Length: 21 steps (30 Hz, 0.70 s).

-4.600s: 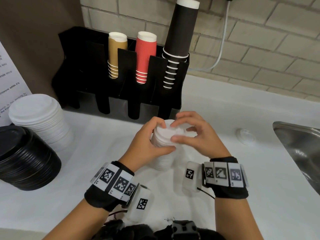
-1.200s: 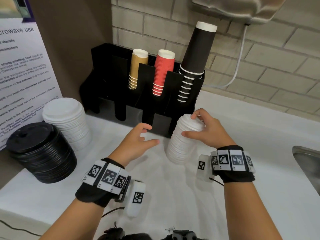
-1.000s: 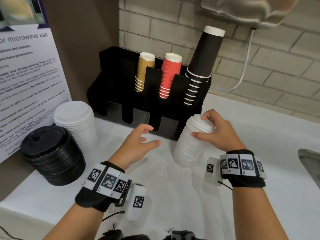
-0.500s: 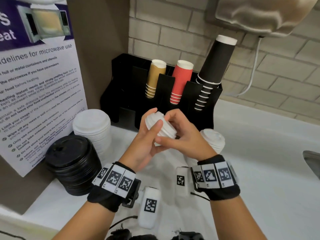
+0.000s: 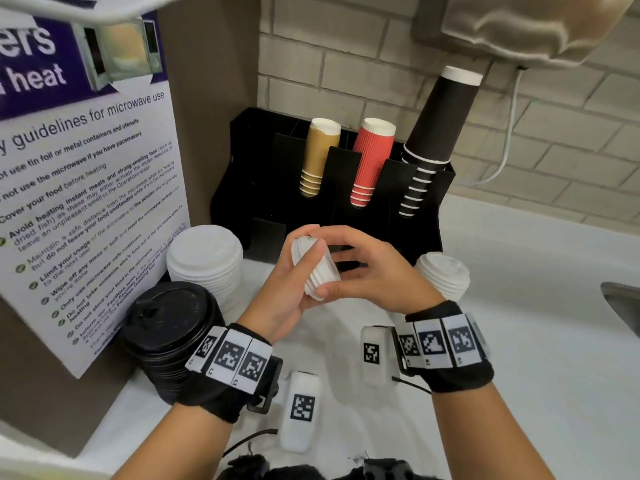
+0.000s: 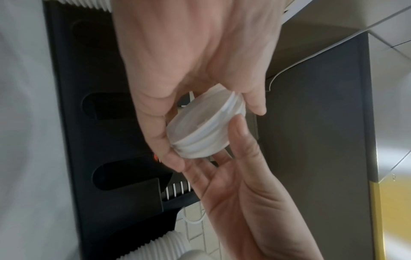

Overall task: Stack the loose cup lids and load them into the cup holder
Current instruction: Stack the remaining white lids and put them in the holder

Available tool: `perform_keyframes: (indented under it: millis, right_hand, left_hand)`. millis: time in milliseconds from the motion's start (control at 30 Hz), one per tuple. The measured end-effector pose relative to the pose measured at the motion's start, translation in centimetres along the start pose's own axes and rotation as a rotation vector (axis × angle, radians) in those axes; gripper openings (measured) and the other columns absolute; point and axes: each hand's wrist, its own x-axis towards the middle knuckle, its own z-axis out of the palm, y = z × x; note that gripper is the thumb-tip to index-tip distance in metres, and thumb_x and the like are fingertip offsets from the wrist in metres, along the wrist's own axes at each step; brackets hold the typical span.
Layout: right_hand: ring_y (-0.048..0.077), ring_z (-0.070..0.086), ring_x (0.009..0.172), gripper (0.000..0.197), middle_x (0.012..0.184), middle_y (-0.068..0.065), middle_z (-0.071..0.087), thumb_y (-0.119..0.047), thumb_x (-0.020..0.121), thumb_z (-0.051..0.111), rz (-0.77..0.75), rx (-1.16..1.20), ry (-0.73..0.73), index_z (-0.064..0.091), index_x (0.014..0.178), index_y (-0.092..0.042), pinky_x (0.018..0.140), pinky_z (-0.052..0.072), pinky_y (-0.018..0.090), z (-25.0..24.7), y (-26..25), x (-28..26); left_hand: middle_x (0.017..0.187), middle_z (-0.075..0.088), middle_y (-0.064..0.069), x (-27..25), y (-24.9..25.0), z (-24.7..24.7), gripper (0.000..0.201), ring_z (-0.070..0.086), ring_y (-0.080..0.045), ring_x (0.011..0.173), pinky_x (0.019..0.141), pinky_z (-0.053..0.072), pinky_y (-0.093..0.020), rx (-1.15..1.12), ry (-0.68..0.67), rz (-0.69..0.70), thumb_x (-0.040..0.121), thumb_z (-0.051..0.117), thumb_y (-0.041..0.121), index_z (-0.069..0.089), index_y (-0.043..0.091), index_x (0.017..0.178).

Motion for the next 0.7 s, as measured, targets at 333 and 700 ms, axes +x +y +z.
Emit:
perform_keyframes:
  millis: [333, 700]
  right_hand:
    - [0.001, 0.06, 0.105, 0.063, 0.121, -0.018, 0.059, -0.016, 0.071, 0.083, -0.07, -0.114, 0.034, 0.057, 0.126, -0.03, 0.075, 0.052, 0.016, 1.7, -0.1, 0.5]
    - [0.006, 0.061, 0.099, 0.061, 0.113, -0.011, 0.06, -0.018, 0.07, 0.081, -0.015, -0.271, 0.115, 0.055, 0.124, -0.031, 0.076, 0.052, 0.016, -1.6, -0.7, 5.1]
  left_hand:
    - [0.133, 0.058, -0.007, -0.2, -0.4, 0.1, 0.066, 0.061, -0.018, 0.118, 0.089, 0.057, -0.044, -0.004, 0.024, 0.008, 0.079, 0.055, 0.049, 0.041, 0.024, 0.139]
    - [0.125, 0.052, 0.002, -0.4, -1.0, -0.5, 0.045, 0.058, -0.018, 0.111, 0.084, 0.056, -0.041, -0.009, 0.272, -0.08, 0.092, 0.039, 0.062, 0.044, 0.038, 0.129]
